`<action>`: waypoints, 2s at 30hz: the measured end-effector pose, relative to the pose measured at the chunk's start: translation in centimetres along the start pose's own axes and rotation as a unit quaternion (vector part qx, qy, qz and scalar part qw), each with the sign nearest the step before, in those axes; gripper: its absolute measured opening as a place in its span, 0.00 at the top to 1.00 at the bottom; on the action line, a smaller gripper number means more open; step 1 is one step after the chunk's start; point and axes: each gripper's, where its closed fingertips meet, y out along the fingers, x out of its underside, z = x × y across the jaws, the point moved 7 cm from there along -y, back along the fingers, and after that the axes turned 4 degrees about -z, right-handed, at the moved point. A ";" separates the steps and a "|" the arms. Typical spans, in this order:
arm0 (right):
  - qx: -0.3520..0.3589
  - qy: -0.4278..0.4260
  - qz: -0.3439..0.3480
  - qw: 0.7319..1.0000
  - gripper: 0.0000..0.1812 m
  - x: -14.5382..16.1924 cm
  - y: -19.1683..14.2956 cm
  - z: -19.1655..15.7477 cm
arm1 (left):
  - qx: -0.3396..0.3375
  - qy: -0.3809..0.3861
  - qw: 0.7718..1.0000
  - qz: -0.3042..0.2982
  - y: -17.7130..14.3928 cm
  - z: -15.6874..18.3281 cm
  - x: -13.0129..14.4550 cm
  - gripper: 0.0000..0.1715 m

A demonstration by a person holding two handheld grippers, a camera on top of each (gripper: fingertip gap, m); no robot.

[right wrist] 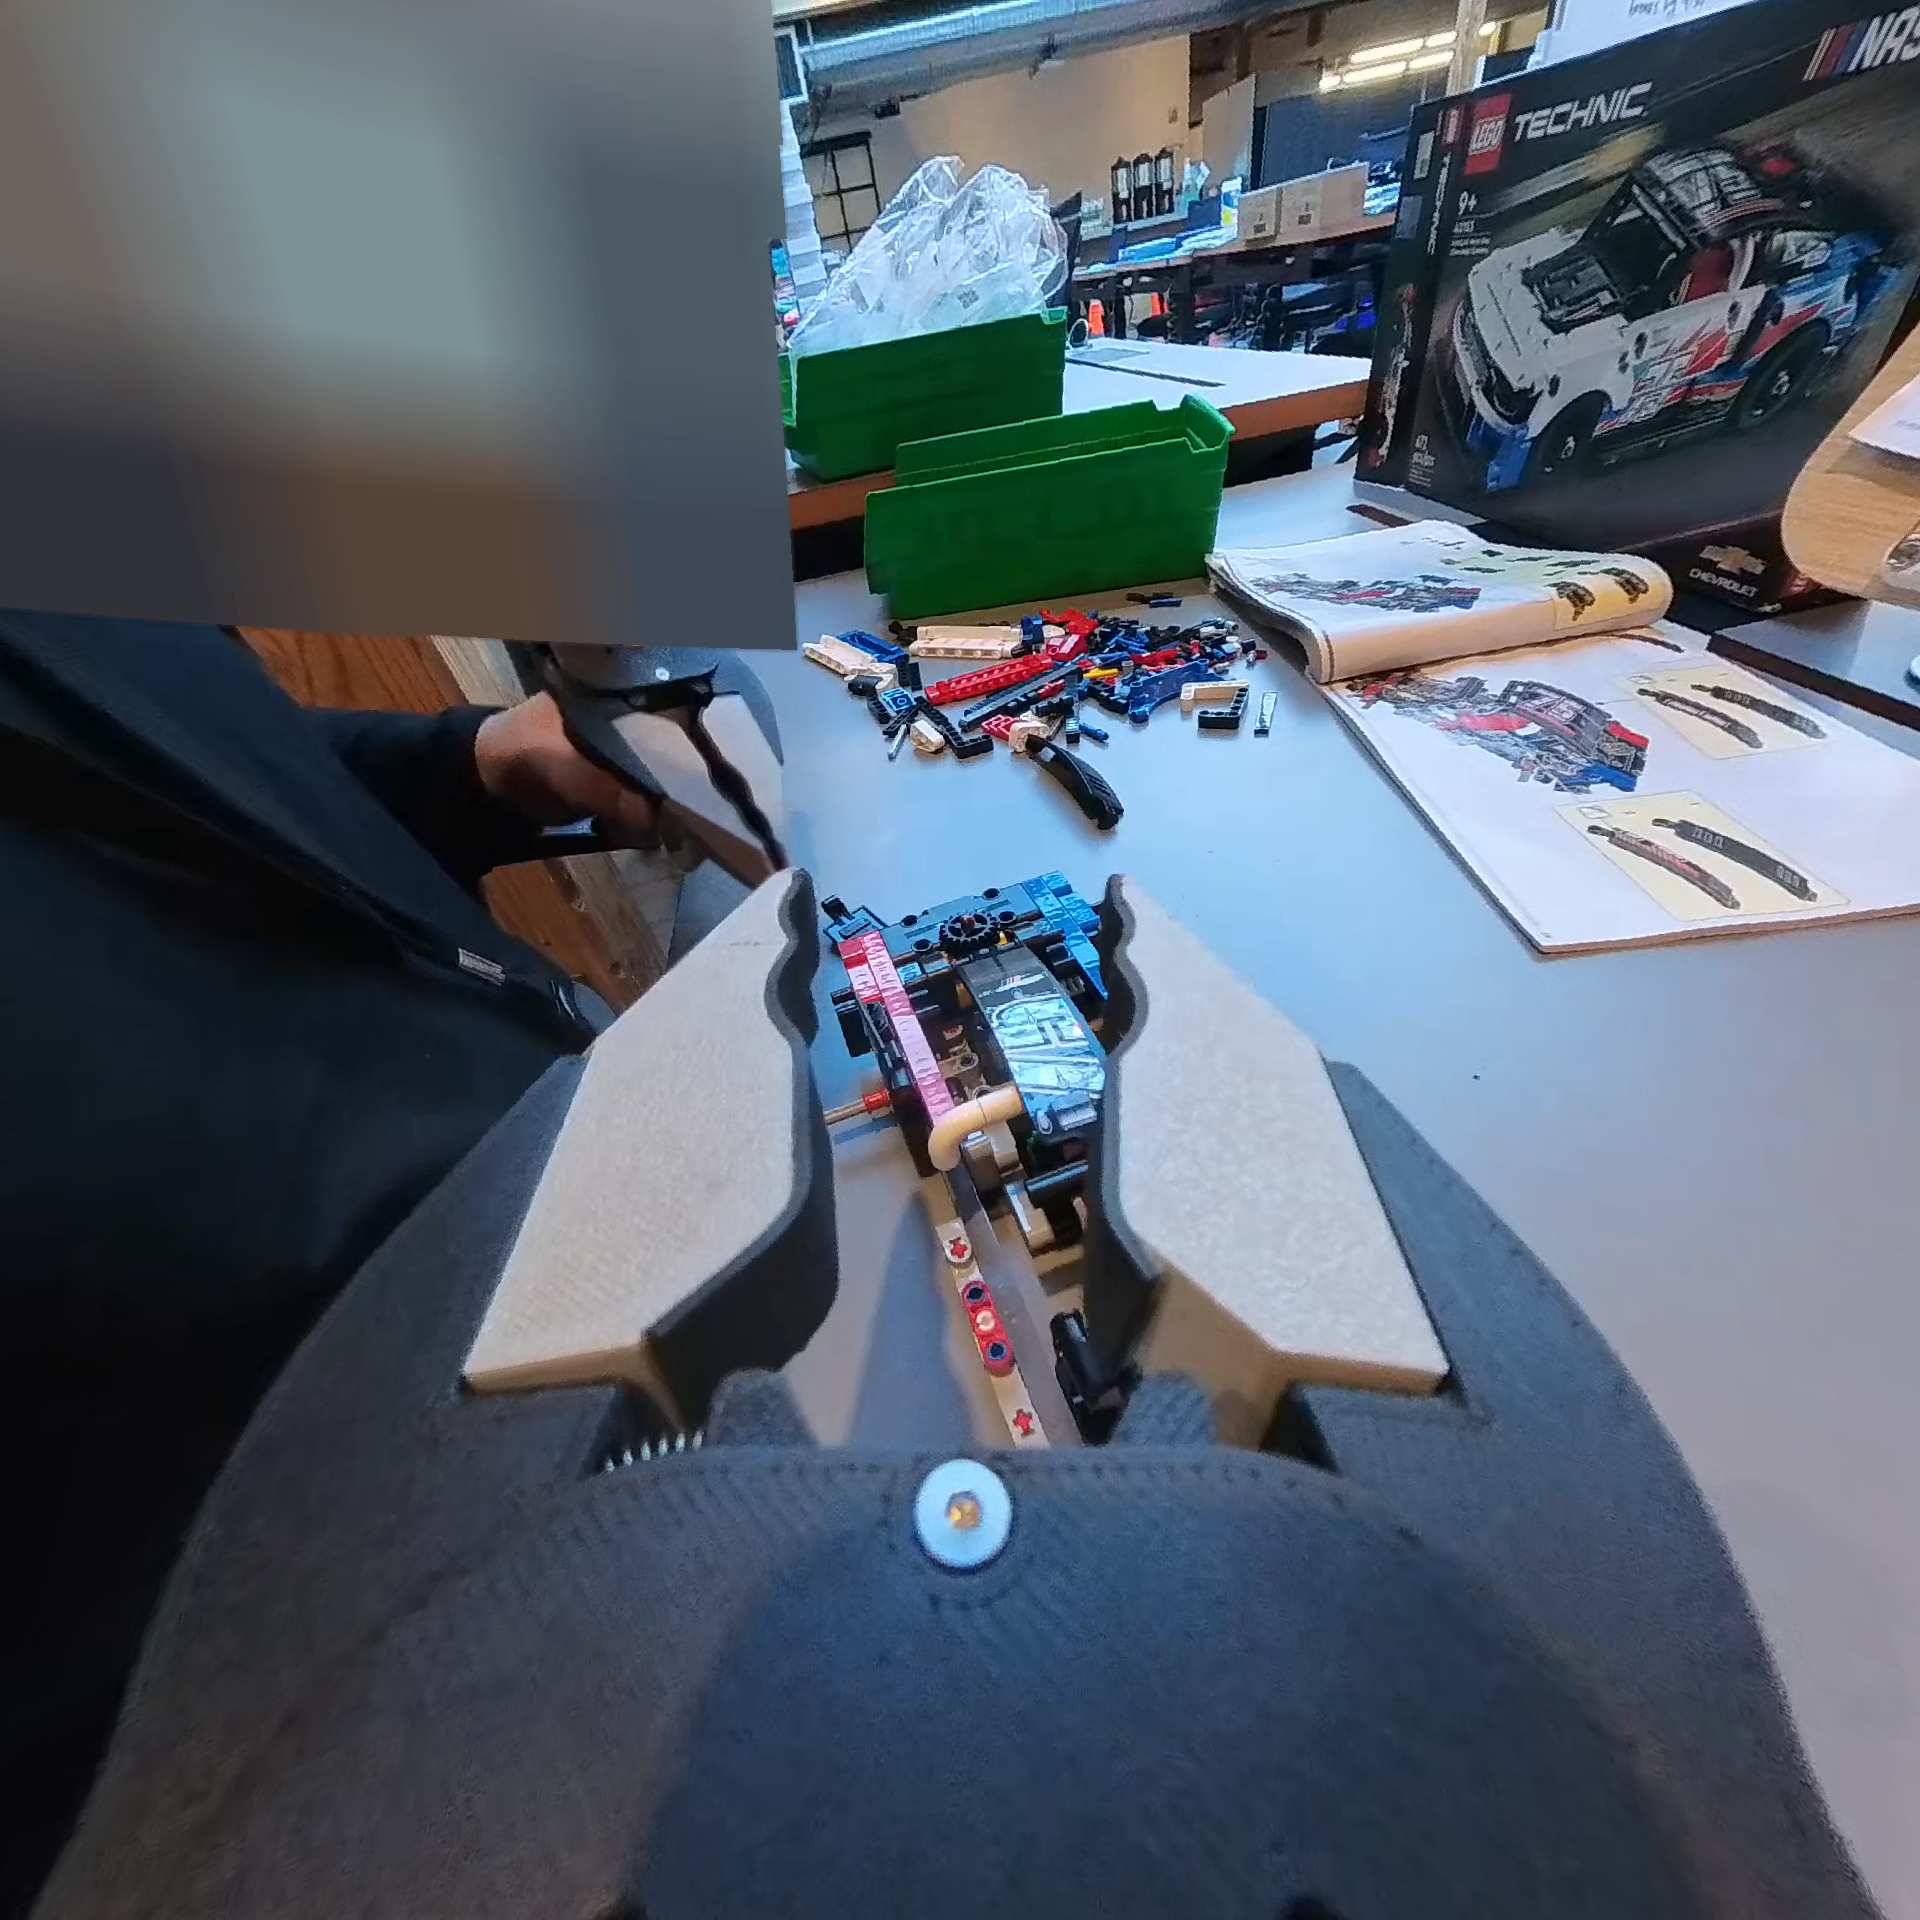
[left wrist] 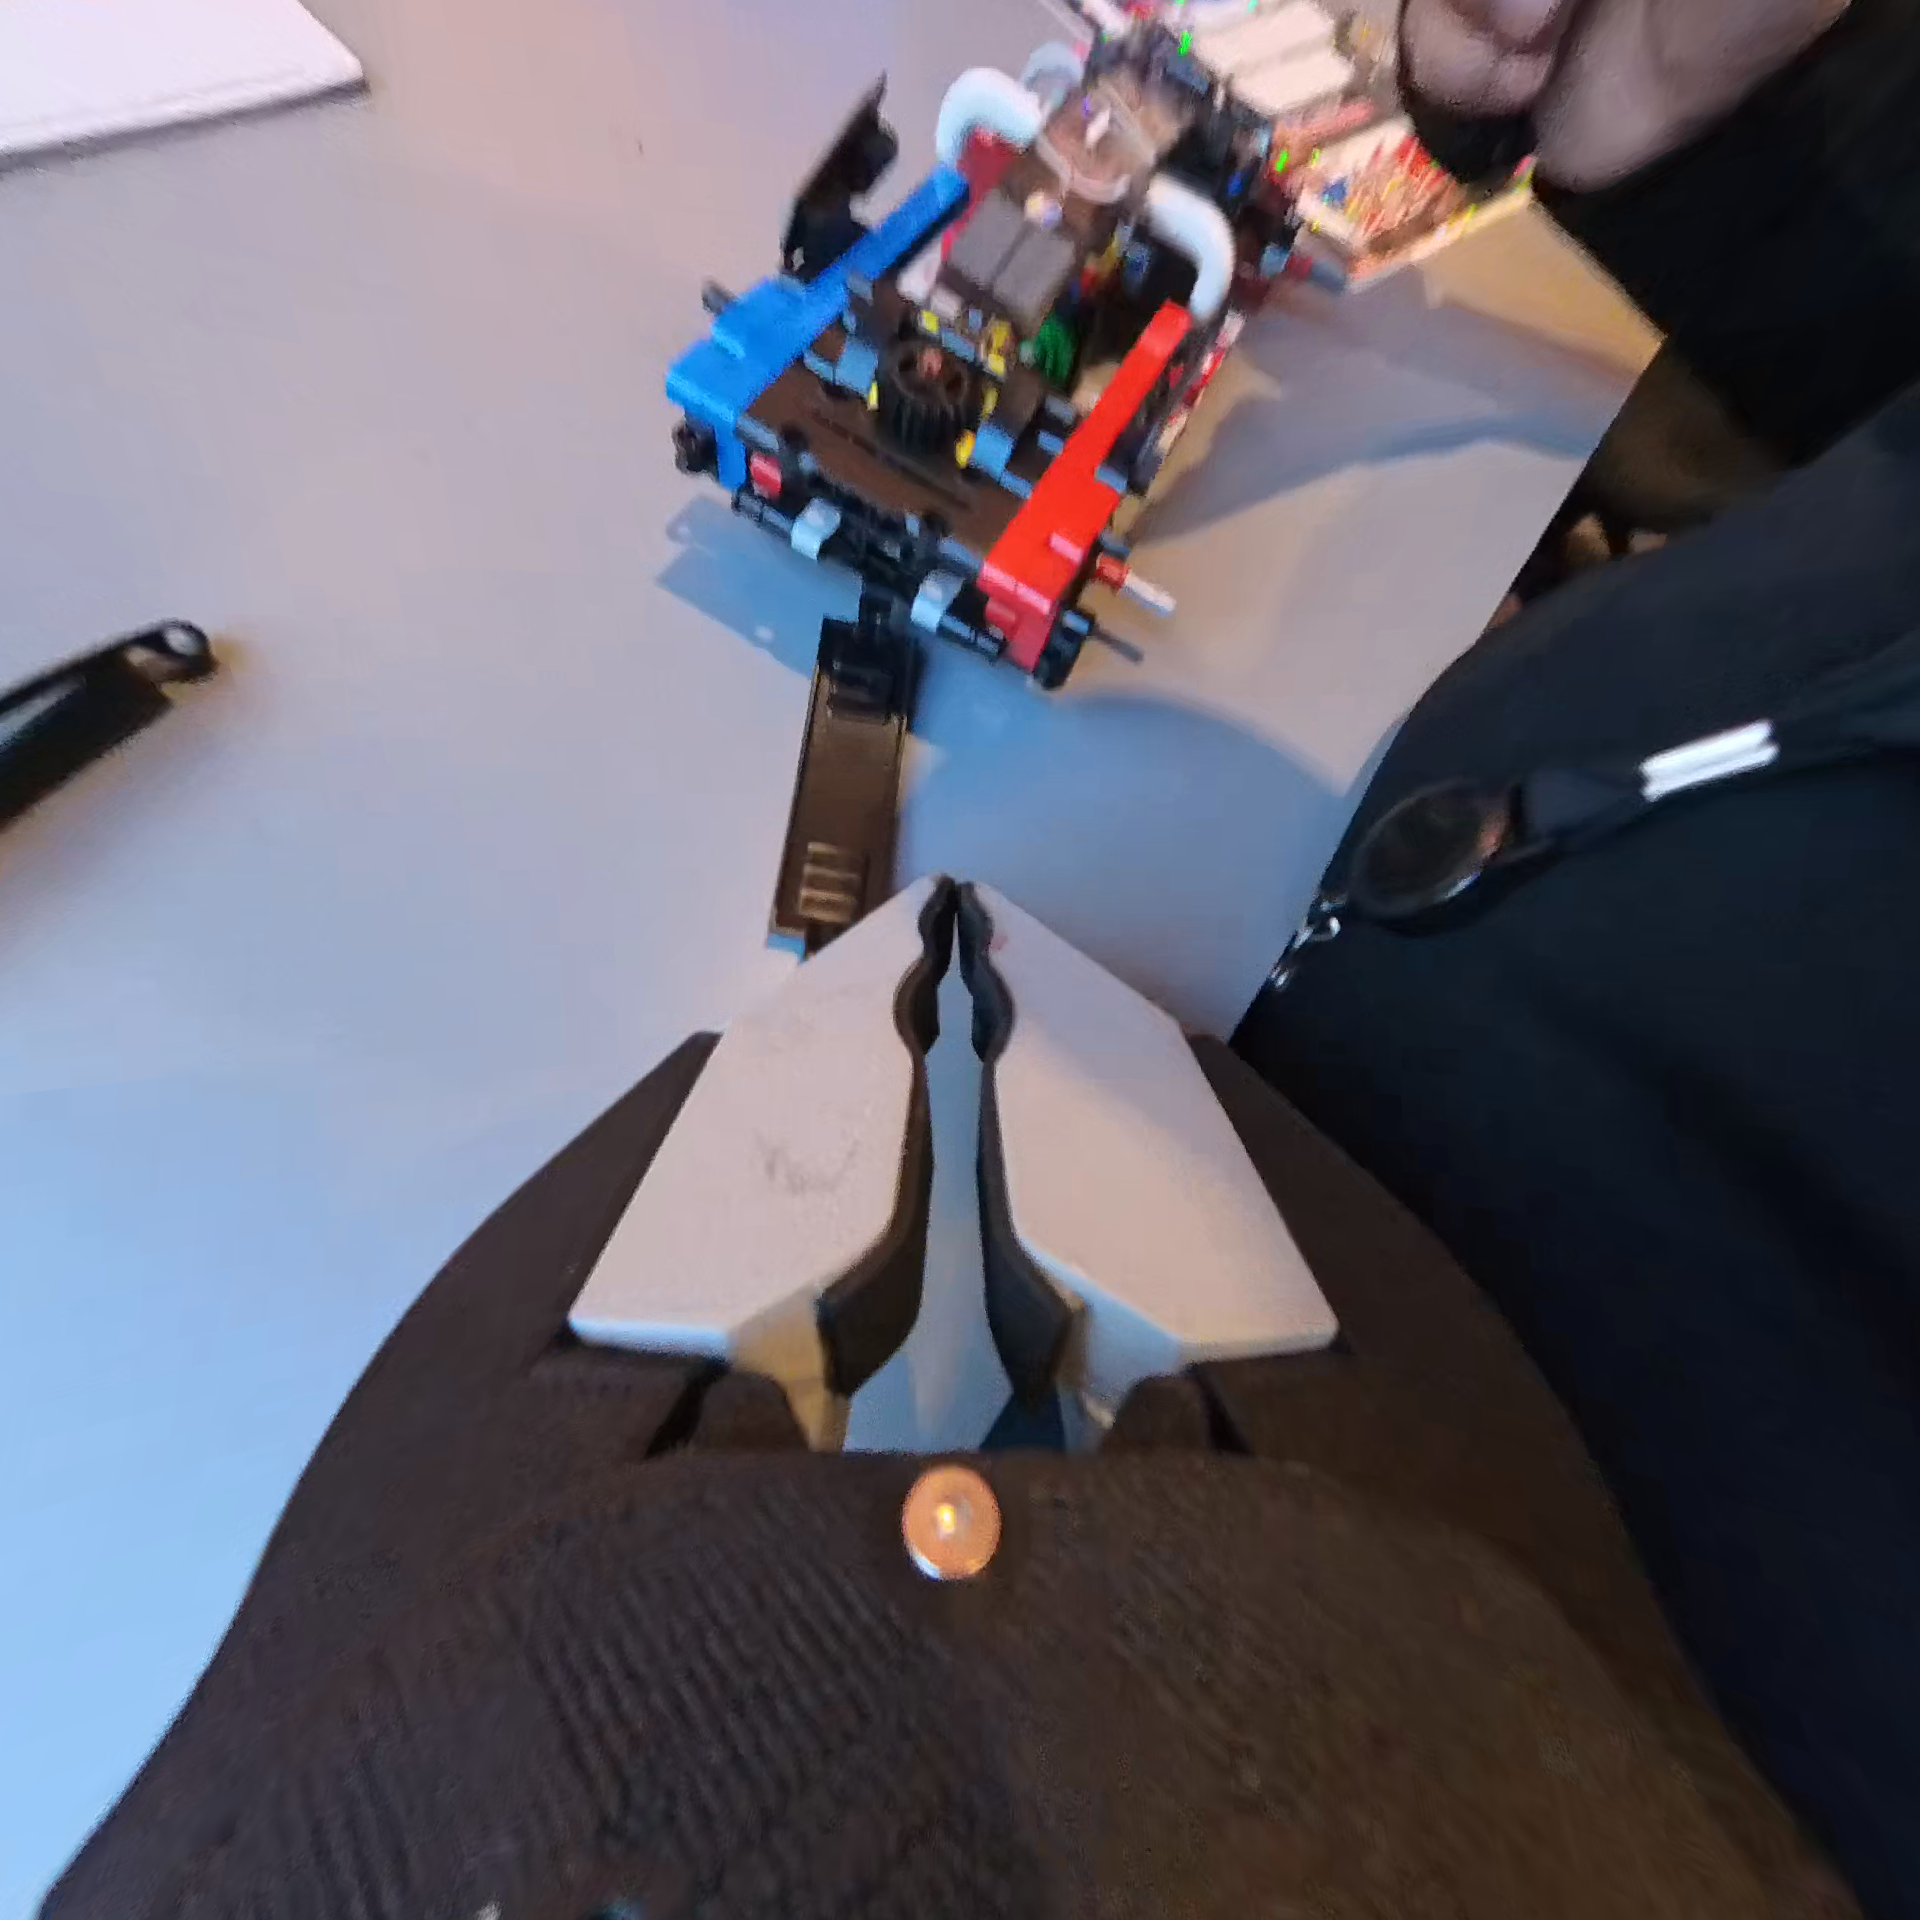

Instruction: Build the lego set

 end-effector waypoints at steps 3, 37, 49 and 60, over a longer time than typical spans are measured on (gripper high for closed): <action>0.008 -0.003 -0.002 1.000 0.72 0.1 -0.3 0.1 | -0.010 0.005 1.000 0.023 -0.5 -0.6 -1.4 0.92; -0.018 0.020 0.028 0.999 0.72 0.5 -0.3 2.4 | -0.074 0.009 0.994 -0.080 0.6 -5.0 -1.3 1.00; -0.010 0.010 0.027 1.000 0.73 0.4 -0.7 1.8 | -0.063 -0.015 0.992 -0.105 4.0 -4.0 -2.2 0.77; -0.012 0.011 0.034 0.999 0.73 0.3 -0.9 1.8 | -0.091 0.030 0.985 -0.141 4.3 -3.2 -2.3 0.81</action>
